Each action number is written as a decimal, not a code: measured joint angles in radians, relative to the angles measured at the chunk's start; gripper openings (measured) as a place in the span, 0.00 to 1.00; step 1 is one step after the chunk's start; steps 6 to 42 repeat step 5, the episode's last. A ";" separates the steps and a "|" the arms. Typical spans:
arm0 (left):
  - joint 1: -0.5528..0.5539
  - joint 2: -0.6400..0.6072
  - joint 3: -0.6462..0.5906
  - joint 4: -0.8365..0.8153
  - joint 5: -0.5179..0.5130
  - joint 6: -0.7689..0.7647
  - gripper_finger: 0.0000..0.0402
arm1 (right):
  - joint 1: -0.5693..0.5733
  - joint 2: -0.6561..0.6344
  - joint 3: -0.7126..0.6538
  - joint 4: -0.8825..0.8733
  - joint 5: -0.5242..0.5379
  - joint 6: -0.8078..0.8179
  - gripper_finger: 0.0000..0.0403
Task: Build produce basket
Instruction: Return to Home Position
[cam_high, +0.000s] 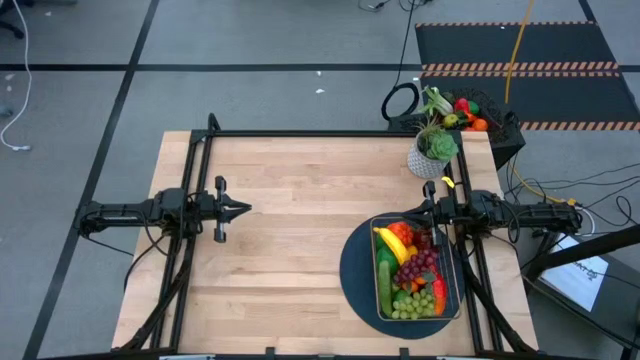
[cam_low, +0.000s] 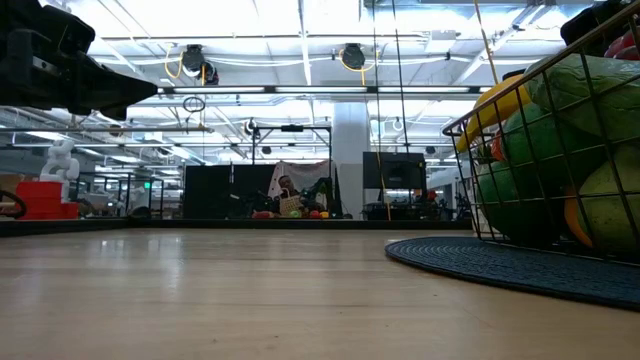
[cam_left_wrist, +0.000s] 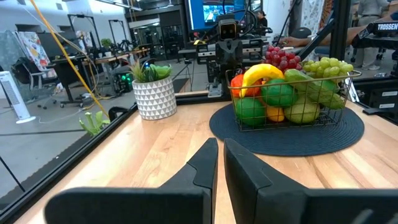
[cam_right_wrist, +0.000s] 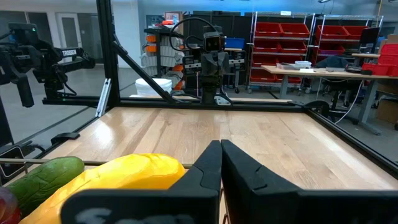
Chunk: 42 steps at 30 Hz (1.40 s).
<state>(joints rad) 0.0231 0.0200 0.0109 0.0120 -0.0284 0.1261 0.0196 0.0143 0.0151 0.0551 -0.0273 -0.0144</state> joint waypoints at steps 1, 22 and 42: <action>0.000 0.000 0.000 0.000 0.000 0.000 0.08 | 0.000 0.000 0.000 0.000 0.000 0.000 0.00; 0.000 0.000 0.000 0.000 0.000 0.000 0.08 | 0.000 0.000 0.000 0.000 0.000 0.000 0.00; 0.000 0.000 0.000 0.000 0.000 0.000 0.08 | 0.000 0.000 0.000 0.000 0.000 0.000 0.00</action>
